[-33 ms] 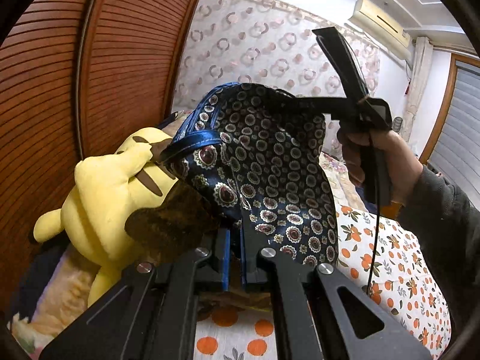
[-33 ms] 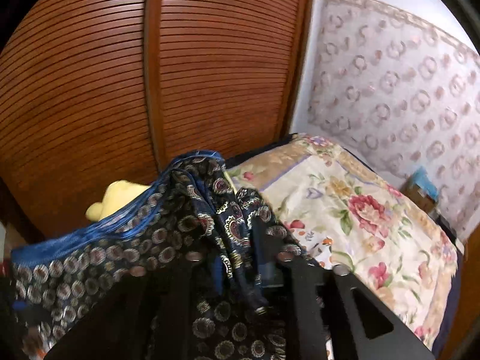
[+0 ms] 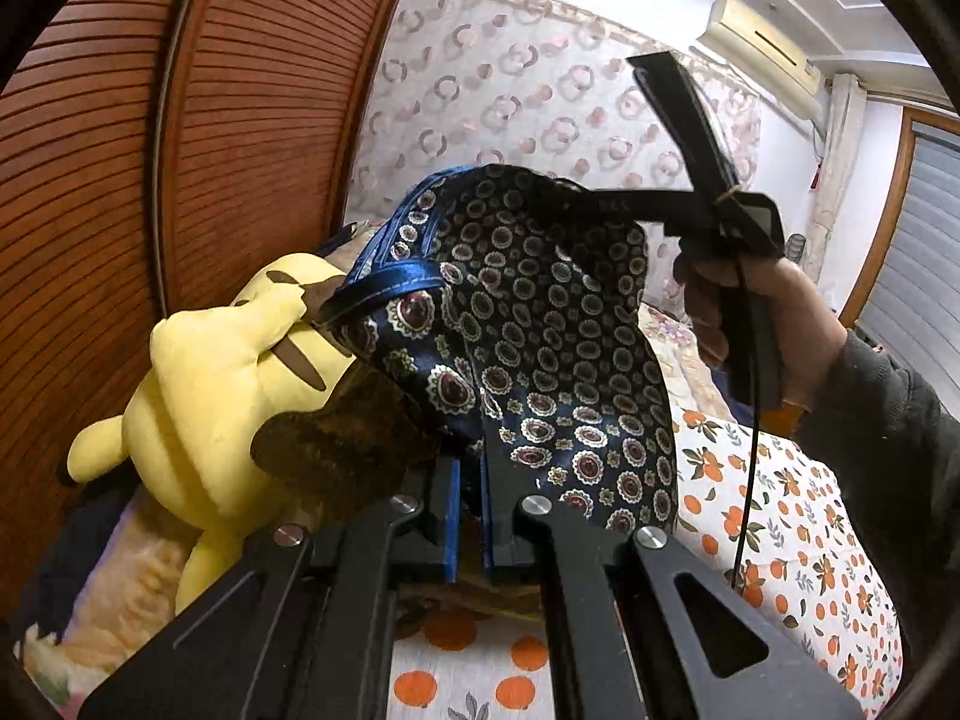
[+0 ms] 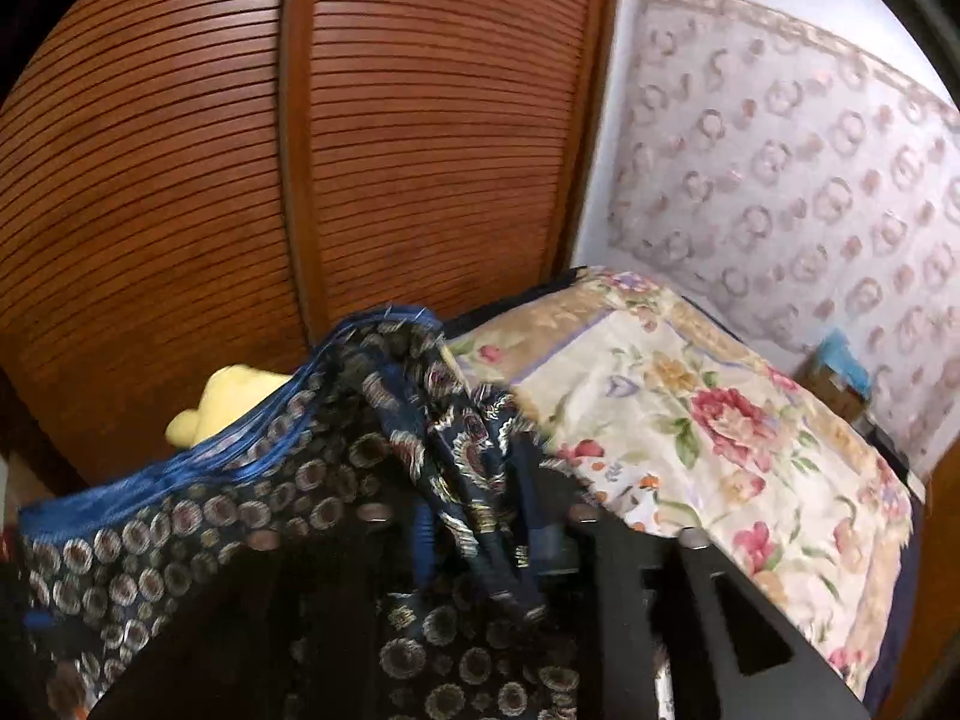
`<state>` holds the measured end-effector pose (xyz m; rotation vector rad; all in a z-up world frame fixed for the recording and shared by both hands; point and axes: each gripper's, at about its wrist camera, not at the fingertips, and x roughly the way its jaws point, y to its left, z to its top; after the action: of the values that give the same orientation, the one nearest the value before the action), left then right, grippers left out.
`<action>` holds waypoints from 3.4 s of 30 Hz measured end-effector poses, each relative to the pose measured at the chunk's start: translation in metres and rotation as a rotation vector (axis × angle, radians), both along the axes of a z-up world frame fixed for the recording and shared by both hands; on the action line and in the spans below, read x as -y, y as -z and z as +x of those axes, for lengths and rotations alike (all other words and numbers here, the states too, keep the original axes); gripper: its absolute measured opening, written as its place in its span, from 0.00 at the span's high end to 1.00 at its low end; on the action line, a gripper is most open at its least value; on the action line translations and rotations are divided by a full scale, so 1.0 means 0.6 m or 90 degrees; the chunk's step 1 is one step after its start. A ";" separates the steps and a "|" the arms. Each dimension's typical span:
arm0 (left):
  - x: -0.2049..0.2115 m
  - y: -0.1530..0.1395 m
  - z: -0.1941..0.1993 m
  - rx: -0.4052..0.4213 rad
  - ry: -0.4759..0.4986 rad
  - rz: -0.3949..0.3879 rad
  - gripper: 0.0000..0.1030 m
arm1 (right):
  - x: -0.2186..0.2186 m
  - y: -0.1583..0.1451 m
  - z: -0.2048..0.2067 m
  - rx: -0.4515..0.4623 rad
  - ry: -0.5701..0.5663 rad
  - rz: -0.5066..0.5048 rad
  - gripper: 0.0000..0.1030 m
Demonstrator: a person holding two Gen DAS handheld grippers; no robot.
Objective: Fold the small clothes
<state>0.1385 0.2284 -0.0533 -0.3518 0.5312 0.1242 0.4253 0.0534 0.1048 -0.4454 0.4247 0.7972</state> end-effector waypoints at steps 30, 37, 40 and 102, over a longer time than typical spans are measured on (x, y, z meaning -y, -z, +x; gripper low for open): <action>0.030 -0.053 -0.053 0.011 0.008 0.099 0.09 | 0.119 0.098 -0.100 -0.049 0.020 0.063 0.49; 0.080 -0.094 -0.079 0.050 0.036 0.121 0.07 | 0.211 0.088 -0.253 -0.007 0.034 0.098 0.49; 0.106 -0.110 -0.087 0.063 0.055 0.126 0.07 | 0.265 0.090 -0.313 0.005 0.053 0.117 0.49; 0.350 -0.212 -0.136 0.130 0.148 0.189 0.07 | 0.399 0.133 -0.683 0.140 0.369 0.250 0.24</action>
<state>0.0569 0.0186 0.0741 -0.0102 0.3414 -0.0580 0.0155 -0.1861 0.0252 -0.0295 0.1663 0.2497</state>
